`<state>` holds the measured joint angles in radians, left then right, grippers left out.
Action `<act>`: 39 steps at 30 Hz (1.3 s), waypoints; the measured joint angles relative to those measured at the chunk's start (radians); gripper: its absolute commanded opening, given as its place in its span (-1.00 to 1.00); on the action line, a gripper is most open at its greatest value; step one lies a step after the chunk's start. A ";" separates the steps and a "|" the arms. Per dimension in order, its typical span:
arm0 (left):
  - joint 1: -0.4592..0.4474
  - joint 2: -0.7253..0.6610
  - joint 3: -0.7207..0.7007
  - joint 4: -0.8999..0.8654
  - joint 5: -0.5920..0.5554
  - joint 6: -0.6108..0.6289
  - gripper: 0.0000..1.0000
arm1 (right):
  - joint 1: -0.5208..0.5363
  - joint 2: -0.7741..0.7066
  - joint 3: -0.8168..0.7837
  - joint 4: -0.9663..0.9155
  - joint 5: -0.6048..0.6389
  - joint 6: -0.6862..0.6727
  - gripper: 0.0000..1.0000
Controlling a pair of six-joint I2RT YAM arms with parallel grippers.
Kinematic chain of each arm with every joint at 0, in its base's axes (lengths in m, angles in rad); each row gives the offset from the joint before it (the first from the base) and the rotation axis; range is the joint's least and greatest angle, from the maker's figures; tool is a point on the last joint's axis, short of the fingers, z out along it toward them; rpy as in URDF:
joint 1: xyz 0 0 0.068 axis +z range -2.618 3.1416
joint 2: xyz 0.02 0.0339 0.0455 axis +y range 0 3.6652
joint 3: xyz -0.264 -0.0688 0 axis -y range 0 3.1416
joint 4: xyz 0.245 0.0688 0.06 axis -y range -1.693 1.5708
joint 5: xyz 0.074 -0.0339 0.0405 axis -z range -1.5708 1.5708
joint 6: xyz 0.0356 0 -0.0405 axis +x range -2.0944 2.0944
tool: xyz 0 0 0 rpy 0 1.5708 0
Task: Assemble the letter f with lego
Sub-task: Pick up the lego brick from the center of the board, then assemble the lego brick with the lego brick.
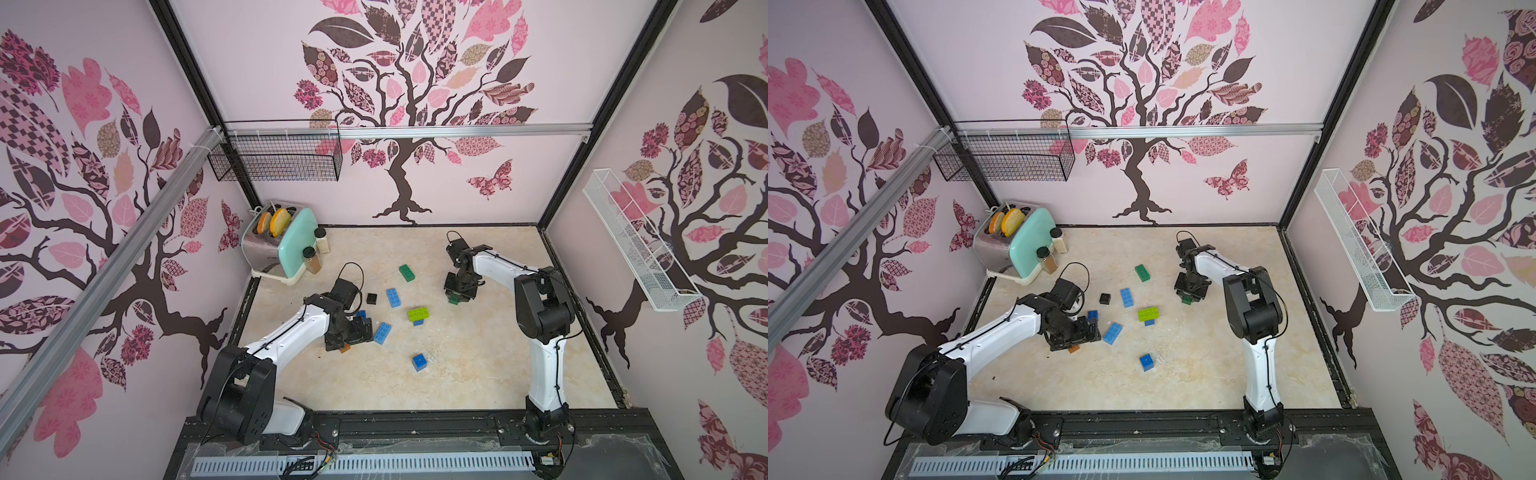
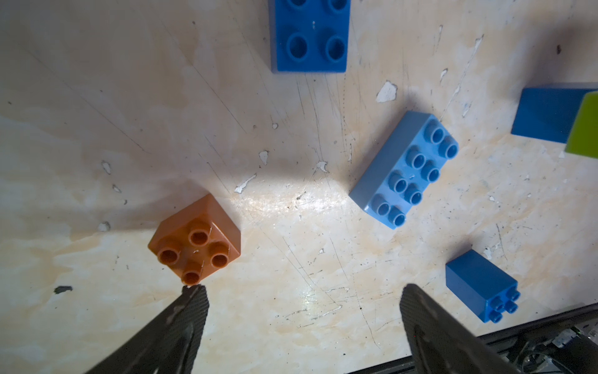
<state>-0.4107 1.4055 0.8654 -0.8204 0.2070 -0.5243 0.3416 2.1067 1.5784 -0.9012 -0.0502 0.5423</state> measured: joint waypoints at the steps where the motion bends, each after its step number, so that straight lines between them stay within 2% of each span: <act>1: 0.001 0.000 0.000 0.003 0.009 0.001 0.94 | 0.000 0.000 0.002 -0.003 0.003 -0.006 -0.29; 6: 0.013 -0.024 -0.008 0.036 0.082 0.003 0.94 | 0.004 -0.005 0.016 -0.020 0.024 -0.049 -0.32; 11: 0.059 -0.124 -0.038 0.082 0.184 -0.002 0.94 | 0.020 -0.057 0.019 -0.059 0.031 -0.095 -0.33; 19: 0.086 -0.257 -0.093 0.132 0.296 -0.040 0.93 | 0.142 -0.187 0.081 -0.143 0.019 -0.148 -0.32; 29: 0.108 -0.281 -0.121 0.143 0.350 -0.077 0.93 | 0.332 -0.256 0.047 -0.174 -0.055 -0.151 -0.29; 39: 0.119 -0.268 -0.127 0.158 0.393 -0.079 0.93 | 0.362 -0.212 0.043 -0.161 -0.082 -0.185 -0.25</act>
<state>-0.2920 1.1378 0.7383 -0.6621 0.5995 -0.6029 0.7040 1.8942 1.6215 -1.0626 -0.1326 0.3569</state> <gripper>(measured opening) 0.965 0.376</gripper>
